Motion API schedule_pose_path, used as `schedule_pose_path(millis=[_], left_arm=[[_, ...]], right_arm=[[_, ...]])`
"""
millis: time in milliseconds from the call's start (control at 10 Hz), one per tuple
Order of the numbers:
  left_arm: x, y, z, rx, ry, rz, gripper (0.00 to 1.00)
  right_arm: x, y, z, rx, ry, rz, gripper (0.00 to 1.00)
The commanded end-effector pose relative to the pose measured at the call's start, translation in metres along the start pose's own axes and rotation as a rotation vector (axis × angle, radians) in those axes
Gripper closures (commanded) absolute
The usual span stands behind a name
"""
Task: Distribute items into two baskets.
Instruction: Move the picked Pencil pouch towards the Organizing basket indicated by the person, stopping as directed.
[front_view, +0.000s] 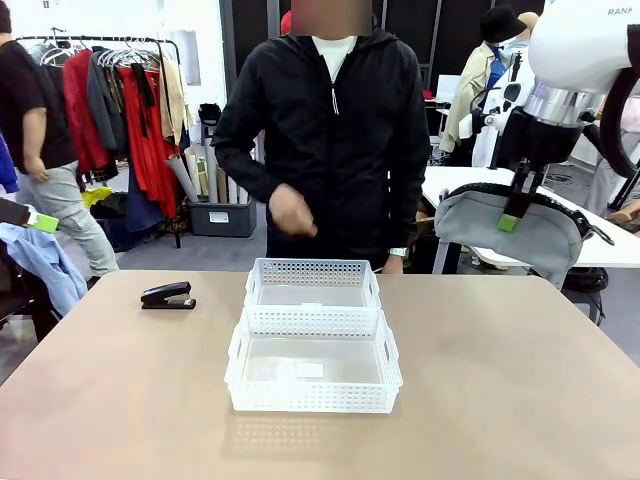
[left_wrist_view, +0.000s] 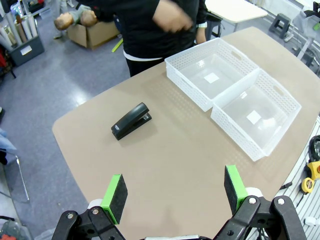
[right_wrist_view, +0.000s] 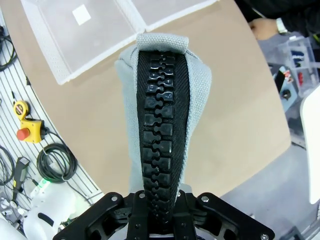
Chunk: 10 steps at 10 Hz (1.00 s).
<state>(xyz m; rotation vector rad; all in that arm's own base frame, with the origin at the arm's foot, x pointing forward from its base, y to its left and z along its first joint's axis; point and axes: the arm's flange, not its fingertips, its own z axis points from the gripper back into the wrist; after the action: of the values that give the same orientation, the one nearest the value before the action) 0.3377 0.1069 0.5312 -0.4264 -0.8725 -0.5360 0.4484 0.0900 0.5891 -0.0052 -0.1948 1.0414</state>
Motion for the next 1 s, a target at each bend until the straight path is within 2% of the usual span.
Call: schedule_pose_path(millis=[0,900], left_arm=[[0.0003,0.0007,-0.0002,-0.01,-0.011,-0.004,0.0],[0.0003,0.0007,-0.0002,-0.01,-0.011,-0.004,0.0]], right_arm=[[0.0002,0.0002,-0.0003,-0.009,-0.005,-0.002,1.0],[0.0002,0.0002,-0.0003,-0.009,-0.005,-0.002,1.0]])
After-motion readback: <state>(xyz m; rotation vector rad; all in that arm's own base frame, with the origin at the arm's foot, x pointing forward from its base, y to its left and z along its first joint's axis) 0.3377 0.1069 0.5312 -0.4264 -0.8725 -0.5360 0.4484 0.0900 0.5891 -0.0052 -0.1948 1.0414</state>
